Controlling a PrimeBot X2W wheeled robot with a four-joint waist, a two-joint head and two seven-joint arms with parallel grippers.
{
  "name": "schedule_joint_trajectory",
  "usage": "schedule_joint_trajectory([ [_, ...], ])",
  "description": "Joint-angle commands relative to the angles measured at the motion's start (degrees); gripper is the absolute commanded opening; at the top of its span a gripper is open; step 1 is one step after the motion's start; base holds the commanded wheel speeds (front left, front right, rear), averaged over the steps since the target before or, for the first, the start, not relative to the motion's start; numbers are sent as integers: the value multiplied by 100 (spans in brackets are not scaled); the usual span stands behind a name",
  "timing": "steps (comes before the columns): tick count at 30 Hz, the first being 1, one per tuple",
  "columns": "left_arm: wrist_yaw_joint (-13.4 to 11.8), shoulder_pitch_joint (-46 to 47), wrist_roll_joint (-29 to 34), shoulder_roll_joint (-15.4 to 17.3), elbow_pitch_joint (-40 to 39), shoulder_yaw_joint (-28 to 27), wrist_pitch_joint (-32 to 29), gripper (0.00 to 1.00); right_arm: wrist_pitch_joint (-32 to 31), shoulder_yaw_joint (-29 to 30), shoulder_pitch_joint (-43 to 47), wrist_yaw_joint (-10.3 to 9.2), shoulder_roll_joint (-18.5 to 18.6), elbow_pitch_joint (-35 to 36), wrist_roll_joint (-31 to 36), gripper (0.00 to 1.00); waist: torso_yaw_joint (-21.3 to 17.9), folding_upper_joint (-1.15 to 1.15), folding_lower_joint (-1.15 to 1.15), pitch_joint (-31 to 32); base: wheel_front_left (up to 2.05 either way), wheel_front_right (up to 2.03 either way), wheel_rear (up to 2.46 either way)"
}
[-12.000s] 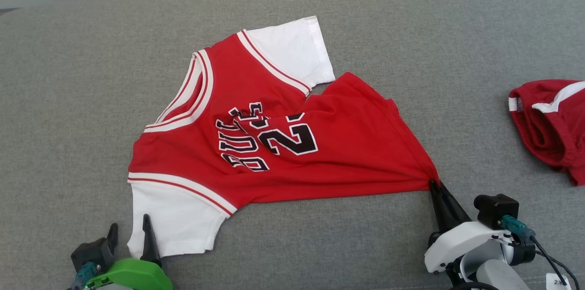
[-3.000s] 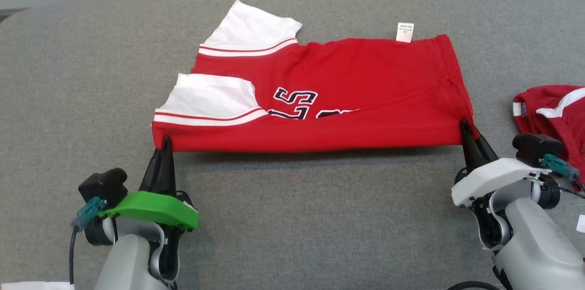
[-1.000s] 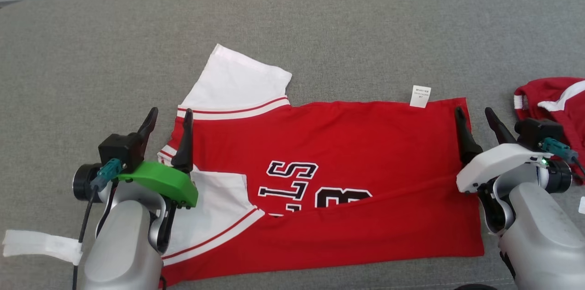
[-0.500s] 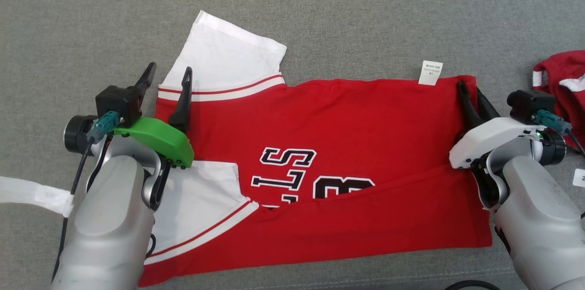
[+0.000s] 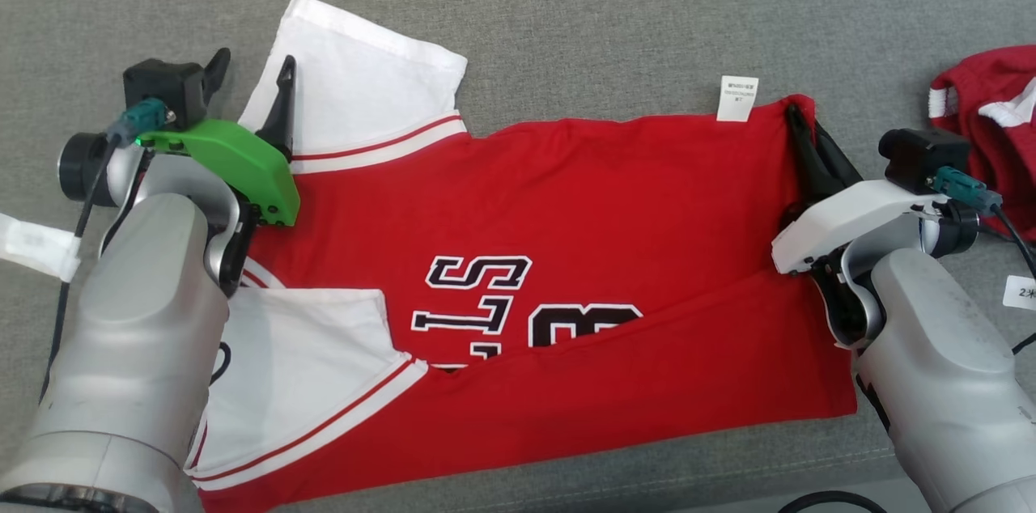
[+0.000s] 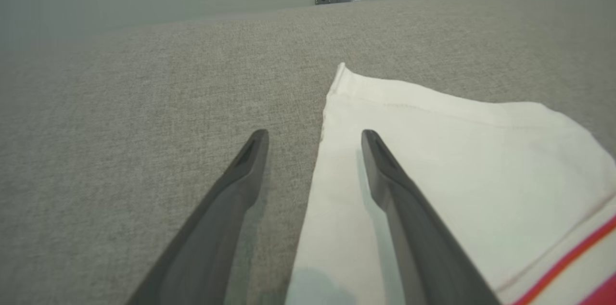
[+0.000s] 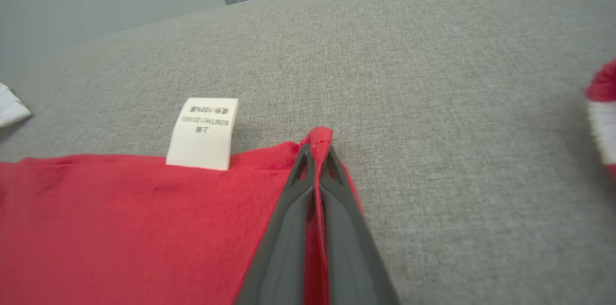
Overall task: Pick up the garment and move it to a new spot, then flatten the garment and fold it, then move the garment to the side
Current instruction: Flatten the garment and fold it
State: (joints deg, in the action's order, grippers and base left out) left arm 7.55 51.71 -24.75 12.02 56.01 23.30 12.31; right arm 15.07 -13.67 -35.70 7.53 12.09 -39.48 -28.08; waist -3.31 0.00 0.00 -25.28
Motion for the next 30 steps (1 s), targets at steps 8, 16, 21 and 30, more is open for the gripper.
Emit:
schedule_joint_trajectory([
  [8,-15,493,-400,119,458,341,-405,95,11,-140,-79,-9,-34,154,-73,0,-233,0,0,-166,0,0,0],
  [16,-15,498,-814,134,577,678,-402,0,11,-140,0,-9,-60,217,-128,0,-261,0,0,-137,0,0,0],
  [21,-15,444,-937,165,492,871,13,0,12,-55,89,-9,-68,264,-162,0,-178,0,0,1,0,0,0],
  [30,-15,-111,-999,292,-455,973,291,0,12,200,502,-9,-56,415,-147,0,-12,0,0,561,0,0,0],
])
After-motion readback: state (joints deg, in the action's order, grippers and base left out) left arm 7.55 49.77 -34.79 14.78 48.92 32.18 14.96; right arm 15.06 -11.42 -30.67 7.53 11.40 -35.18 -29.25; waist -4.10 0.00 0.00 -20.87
